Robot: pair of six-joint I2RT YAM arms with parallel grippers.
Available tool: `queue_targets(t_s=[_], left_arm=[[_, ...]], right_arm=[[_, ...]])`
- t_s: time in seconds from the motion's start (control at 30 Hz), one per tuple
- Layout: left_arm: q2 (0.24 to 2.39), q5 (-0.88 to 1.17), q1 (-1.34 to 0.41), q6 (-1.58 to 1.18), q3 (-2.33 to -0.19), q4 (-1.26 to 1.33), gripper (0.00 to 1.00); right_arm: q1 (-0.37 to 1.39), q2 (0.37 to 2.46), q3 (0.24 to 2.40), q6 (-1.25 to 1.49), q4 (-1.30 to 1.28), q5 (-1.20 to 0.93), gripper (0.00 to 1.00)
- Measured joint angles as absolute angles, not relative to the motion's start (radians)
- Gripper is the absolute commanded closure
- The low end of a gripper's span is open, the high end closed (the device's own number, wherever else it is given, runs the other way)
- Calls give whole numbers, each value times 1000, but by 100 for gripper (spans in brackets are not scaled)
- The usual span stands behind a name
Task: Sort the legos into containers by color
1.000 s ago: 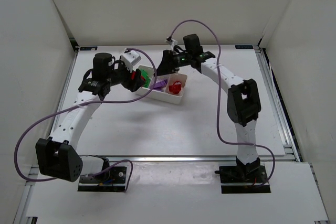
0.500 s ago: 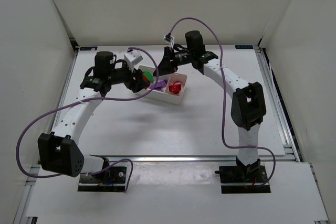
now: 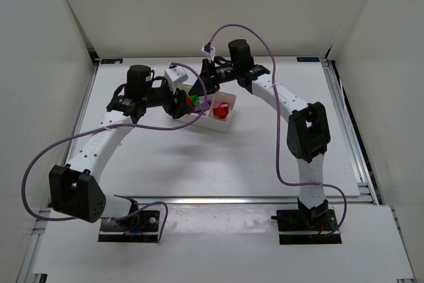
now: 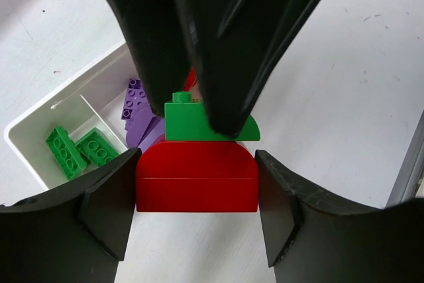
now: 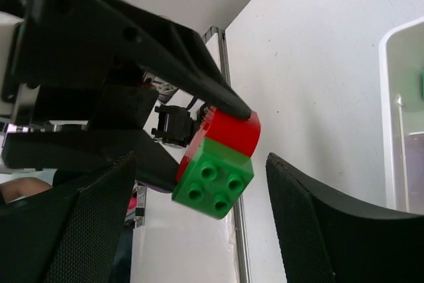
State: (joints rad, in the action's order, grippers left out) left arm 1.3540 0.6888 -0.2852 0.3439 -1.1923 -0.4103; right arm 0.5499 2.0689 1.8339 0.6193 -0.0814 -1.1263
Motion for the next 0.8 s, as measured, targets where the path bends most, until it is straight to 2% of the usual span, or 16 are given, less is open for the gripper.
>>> queue_targets(t_s=[0.07,0.17,0.2,0.27,0.3,0.4,0.63,0.8], left_arm=[[1354,682,-293,350,-1192,-410,84],[1354,667,-299,355,-1192,-410,83],[1354,662,-300,357,-1192,-410,84],[1352,661,-301,362,-1192,-409,84],[1351,656,-302,369,-1192,-403,84],[1351,638,-310,377,-1192,-402,84],[1338,592,-321,411,-1159,-378,86],[1285,485,-313,450,-1093,-382,87]], right_arm=[[553,2078,1836,622,-83,-1120,26],[558,2088,1836,620,-91,-1113,44],[559,2088,1836,619,-97,-1110,55],[559,2088,1836,618,-109,-1091,68],[558,2089,1836,629,-113,-1085,84],[556,2089,1836,625,-121,-1083,100],[549,2089,1835,592,-133,-1064,100],[505,2087,1835,551,-163,-1068,100]])
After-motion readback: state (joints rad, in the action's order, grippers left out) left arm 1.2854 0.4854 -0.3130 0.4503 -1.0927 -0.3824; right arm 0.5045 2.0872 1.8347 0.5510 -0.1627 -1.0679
